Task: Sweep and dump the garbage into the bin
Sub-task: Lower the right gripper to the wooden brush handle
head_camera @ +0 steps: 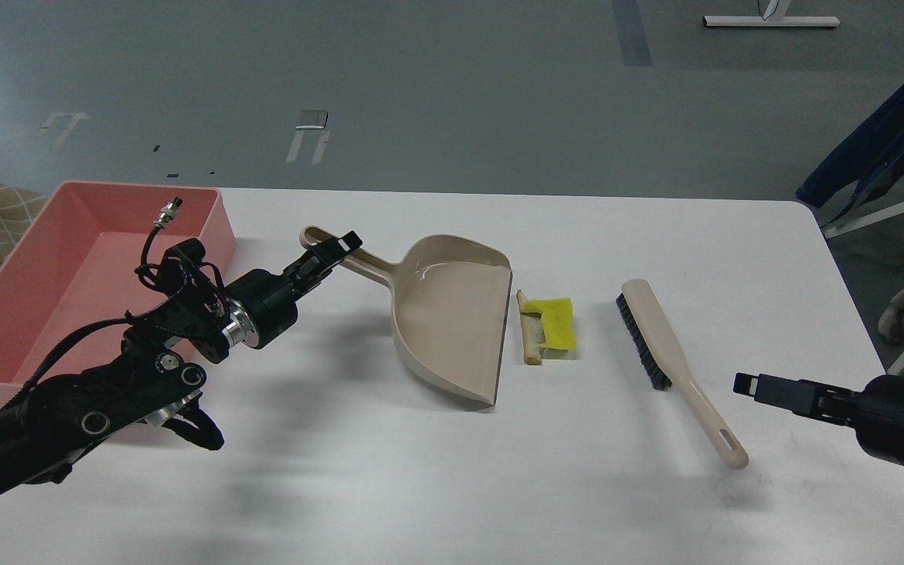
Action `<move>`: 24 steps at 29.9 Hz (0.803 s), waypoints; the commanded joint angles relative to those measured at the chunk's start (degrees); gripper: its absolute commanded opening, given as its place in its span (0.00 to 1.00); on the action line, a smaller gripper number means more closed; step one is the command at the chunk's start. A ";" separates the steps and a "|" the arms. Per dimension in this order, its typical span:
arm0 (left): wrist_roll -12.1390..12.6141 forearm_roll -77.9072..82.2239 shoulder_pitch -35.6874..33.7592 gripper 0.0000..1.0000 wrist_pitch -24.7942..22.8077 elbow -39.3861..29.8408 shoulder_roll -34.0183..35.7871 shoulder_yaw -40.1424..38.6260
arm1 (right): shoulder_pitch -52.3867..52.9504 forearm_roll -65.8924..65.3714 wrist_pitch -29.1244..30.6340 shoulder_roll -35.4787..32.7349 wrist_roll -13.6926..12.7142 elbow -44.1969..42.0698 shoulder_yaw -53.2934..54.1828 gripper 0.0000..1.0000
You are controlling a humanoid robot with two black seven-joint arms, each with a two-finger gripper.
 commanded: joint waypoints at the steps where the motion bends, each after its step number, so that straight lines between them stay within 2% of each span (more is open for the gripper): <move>1: -0.01 -0.09 -0.18 0.00 0.05 0.00 -0.07 0.00 | 0.16 -0.45 0.00 1.53 -0.95 -0.43 -0.28 0.99; 8: -0.09 -0.09 -0.27 0.00 -0.04 0.00 -0.07 -0.09 | 0.16 -0.80 0.00 4.08 -2.97 -0.61 -0.28 0.96; 12: -0.18 -0.09 -0.27 0.00 -0.04 0.00 -0.16 -0.09 | 0.24 -0.98 0.00 4.35 -3.15 -0.69 -0.28 0.91; 15: -0.18 -0.09 -0.27 0.00 -0.04 0.00 -0.16 -0.09 | 0.24 -2.03 0.00 5.14 -3.15 -1.04 -0.28 0.74; 16: -0.18 -0.09 -0.27 0.00 -0.04 0.00 -0.16 -0.09 | 0.24 -3.07 0.00 5.49 -3.24 -1.31 -0.28 0.62; 17: -0.27 -0.09 -0.27 0.00 -0.04 0.00 -0.16 -0.09 | 0.24 -3.96 0.00 6.10 -3.24 -1.48 -0.37 0.60; 20: -0.27 -0.09 -0.36 0.00 -0.04 0.00 -0.16 -0.09 | 0.24 -4.32 0.00 6.90 -3.33 -1.49 -0.37 0.60; 24: -0.36 -0.09 -0.36 0.00 -0.04 0.00 -0.16 -0.09 | 0.24 -4.32 0.00 8.21 -4.91 -1.66 -0.37 0.61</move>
